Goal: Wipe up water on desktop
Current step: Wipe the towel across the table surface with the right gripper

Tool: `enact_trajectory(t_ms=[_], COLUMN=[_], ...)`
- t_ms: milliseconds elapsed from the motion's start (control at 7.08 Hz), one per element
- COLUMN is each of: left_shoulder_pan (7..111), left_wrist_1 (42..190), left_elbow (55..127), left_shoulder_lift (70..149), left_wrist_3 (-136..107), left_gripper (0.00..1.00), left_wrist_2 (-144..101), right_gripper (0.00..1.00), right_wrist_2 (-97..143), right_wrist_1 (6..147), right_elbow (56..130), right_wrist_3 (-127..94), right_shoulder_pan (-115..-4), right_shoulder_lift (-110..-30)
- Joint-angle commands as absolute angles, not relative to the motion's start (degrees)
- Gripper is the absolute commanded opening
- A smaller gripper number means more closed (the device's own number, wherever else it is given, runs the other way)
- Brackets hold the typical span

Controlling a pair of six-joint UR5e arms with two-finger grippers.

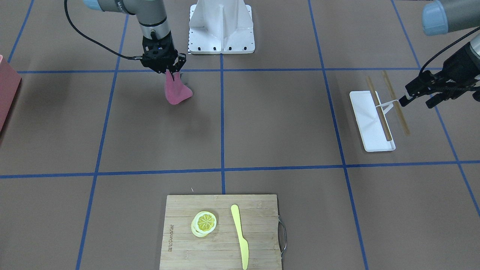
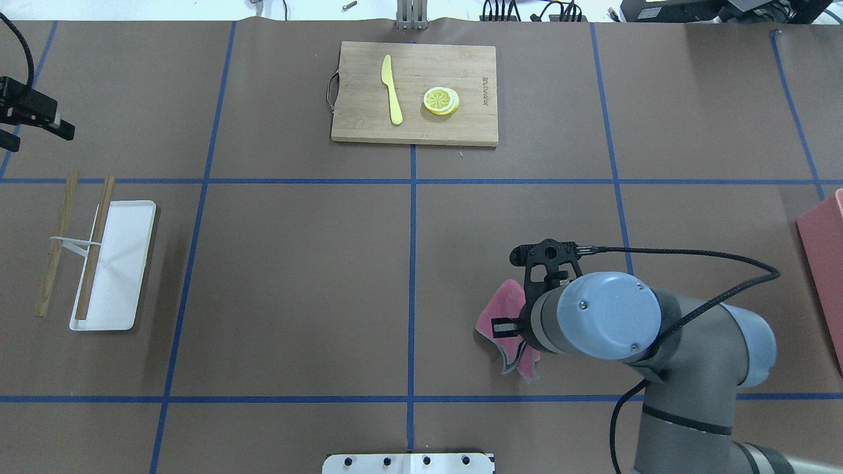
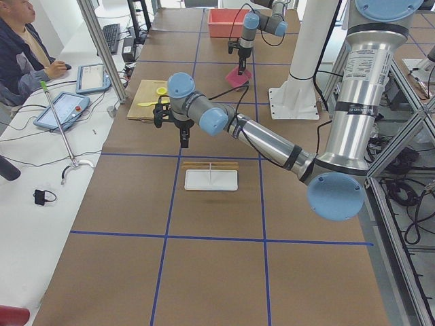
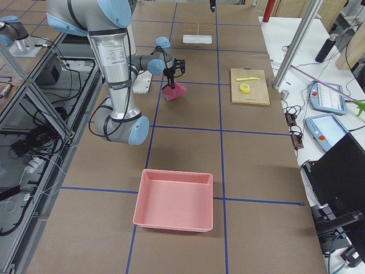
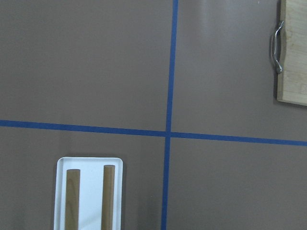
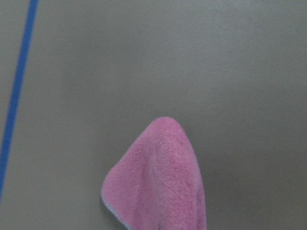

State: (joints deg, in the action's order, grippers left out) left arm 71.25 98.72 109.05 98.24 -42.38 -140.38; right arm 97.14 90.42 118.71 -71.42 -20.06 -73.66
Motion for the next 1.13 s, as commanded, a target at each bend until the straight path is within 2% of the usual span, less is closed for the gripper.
enact_trajectory(t_ms=[0, 141, 424, 706, 989], left_shoulder_pan=[72.41, 72.94, 77.14, 78.22, 81.45], left_wrist_1=[98.44, 98.52, 98.35, 92.42, 90.53], left_elbow=[108.81, 108.11, 102.76, 102.57, 99.07], left_shoulder_lift=[97.03, 97.03, 97.21, 97.12, 95.55], left_wrist_3=[-41.75, -41.49, -38.26, -23.96, -8.85], left_gripper=[0.97, 0.97, 0.97, 0.98, 0.98], left_wrist_2=[-140.27, -140.01, -139.31, -129.18, -127.09], right_gripper=[0.00, 0.00, 0.00, 0.00, 0.00], right_wrist_2=[104.56, 106.42, 110.38, 110.22, 109.17], right_wrist_1=[90.35, 90.35, 90.44, 91.14, 91.14], right_elbow=[120.92, 122.24, 122.78, 120.78, 115.34], right_wrist_3=[-59.12, -52.80, -50.80, -52.90, -65.85], right_shoulder_pan=[-29.05, -32.31, -35.33, -33.41, -25.27], right_shoulder_lift=[-84.06, -89.68, -91.15, -86.08, -75.12])
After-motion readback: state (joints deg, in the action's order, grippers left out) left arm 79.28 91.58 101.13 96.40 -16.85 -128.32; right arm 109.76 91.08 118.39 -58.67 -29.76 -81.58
